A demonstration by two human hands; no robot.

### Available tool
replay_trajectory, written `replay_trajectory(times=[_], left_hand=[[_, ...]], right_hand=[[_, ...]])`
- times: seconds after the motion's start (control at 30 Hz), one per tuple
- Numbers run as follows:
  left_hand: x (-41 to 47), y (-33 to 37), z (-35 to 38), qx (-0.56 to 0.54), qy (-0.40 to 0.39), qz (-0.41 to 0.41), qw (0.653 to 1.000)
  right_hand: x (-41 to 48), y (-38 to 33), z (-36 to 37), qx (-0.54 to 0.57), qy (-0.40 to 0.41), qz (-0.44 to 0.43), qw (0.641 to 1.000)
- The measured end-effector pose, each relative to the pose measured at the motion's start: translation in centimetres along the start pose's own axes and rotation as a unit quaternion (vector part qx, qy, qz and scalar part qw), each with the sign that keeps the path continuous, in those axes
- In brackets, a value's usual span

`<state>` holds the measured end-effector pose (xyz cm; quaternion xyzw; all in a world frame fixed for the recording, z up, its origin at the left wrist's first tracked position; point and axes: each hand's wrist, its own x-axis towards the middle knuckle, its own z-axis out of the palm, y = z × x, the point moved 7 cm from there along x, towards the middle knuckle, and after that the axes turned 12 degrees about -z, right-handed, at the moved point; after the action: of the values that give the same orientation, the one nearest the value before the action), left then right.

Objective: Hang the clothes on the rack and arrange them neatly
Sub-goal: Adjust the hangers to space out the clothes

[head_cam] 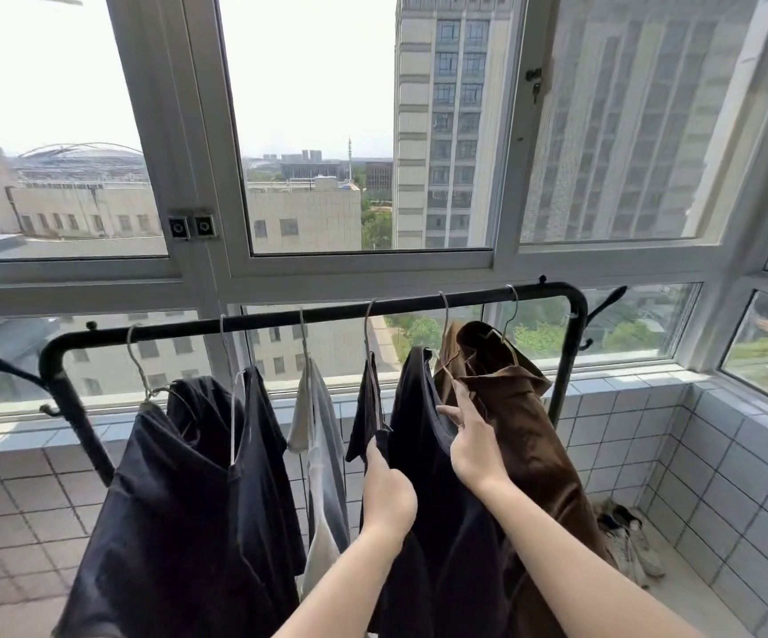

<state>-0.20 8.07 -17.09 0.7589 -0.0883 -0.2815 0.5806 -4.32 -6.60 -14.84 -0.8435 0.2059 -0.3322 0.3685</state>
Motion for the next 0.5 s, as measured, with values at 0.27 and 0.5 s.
replay_trajectory(times=[0.27, 0.5], left_hand=[[0.6, -0.4, -0.4, -0.007, 0.024, 0.006, 1.0], [1.0, -1.3, -0.8, 0.018, 0.024, 0.001, 1.0]], right_hand=[[-0.3, -0.4, 0.0, -0.006, -0.013, -0.009, 1.0], [-1.5, -0.4, -1.8, -0.013, -0.017, 0.009, 1.0]])
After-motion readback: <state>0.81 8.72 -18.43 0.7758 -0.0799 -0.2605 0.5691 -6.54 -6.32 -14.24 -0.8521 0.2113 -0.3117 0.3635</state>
